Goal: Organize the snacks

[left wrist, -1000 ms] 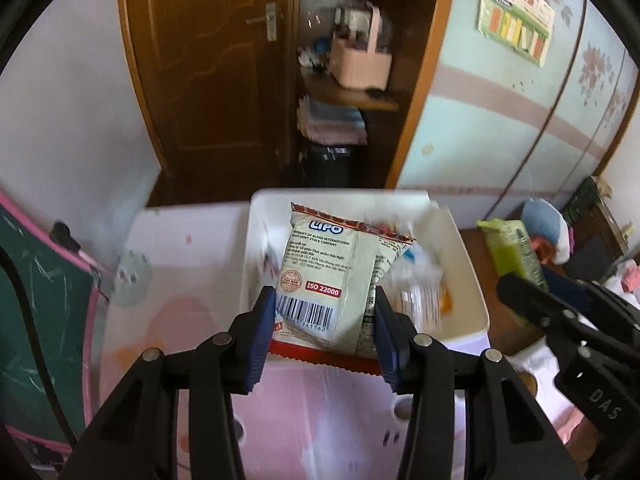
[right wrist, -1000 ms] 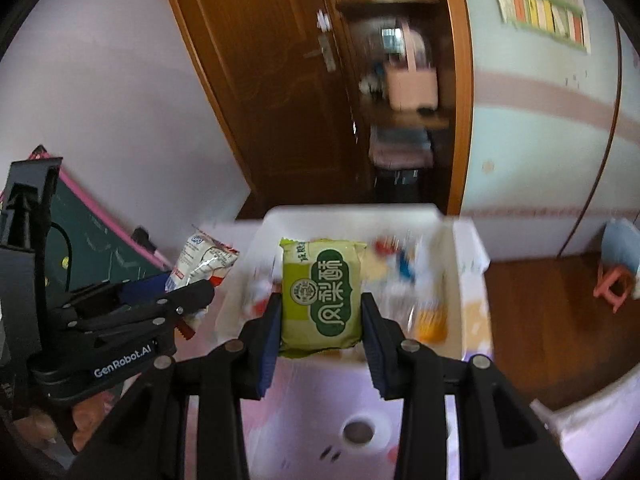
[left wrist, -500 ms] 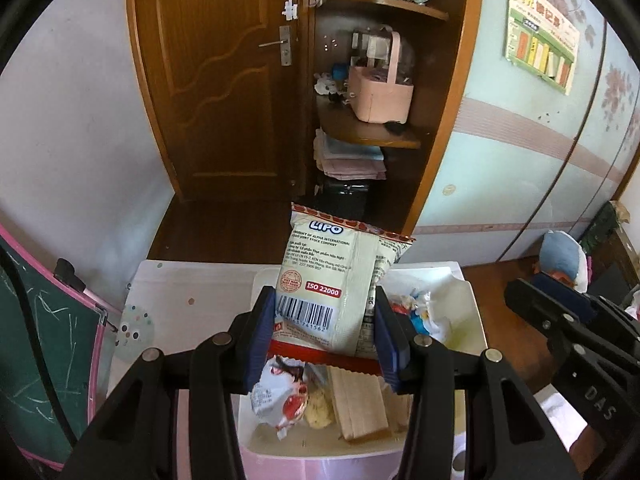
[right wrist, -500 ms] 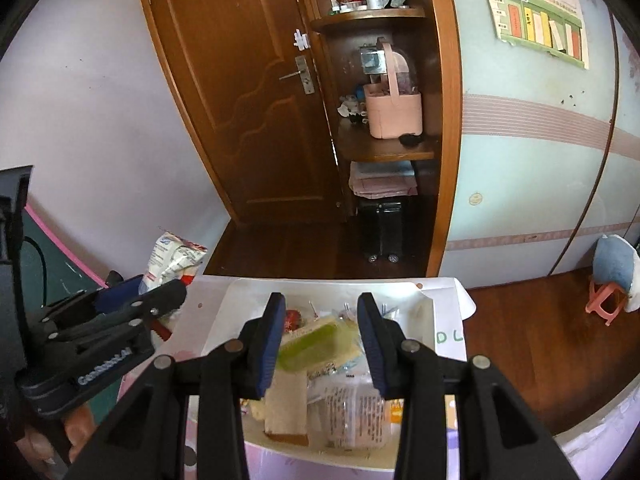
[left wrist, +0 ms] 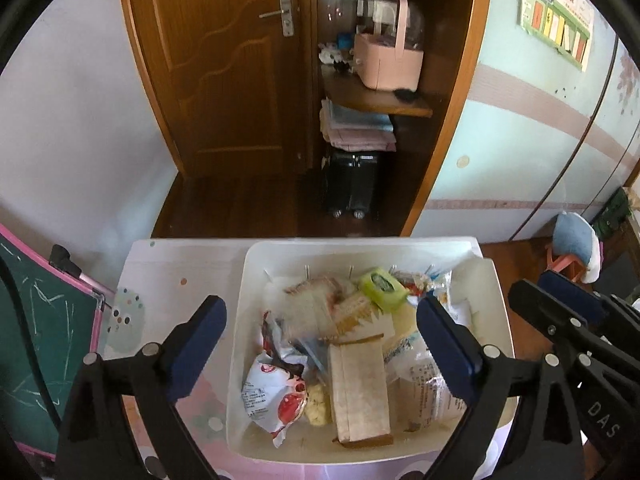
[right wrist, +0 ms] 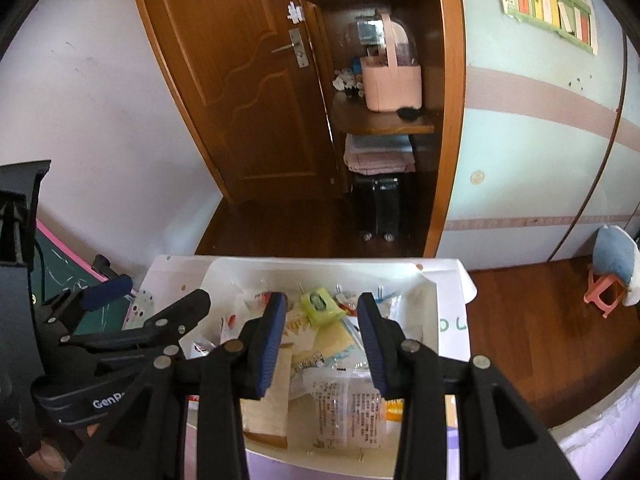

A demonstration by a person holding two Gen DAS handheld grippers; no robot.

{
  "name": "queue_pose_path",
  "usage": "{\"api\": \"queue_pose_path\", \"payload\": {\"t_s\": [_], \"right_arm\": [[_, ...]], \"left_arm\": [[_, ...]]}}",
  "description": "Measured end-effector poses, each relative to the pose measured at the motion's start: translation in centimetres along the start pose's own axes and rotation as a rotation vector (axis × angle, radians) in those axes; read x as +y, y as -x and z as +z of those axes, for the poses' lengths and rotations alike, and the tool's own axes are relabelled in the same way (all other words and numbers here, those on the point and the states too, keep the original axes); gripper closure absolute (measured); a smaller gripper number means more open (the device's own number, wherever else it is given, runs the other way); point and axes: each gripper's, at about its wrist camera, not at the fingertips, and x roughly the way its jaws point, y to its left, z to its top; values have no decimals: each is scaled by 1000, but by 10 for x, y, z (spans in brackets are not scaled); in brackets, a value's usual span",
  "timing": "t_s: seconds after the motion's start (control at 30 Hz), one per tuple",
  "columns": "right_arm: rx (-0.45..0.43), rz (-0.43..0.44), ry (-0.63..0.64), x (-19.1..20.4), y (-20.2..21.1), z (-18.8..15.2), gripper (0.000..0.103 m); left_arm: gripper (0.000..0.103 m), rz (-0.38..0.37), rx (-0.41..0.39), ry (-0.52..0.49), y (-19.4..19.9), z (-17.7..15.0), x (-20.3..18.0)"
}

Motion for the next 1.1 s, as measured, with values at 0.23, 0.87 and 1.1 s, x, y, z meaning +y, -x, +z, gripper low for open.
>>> {"api": "queue_pose_path", "payload": {"t_s": [0.23,0.87,1.1], "right_arm": [[10,-1,-1,-1,2,-6,64],[29,12,0,4,20,-32,56],[61,44,-35,4,23,-60,56]], "left_arm": [[7,10,13,28,7,-6,1],[1,17,-40,44,47,-35,7],[1,8,-4,32,51,-61,12]]}}
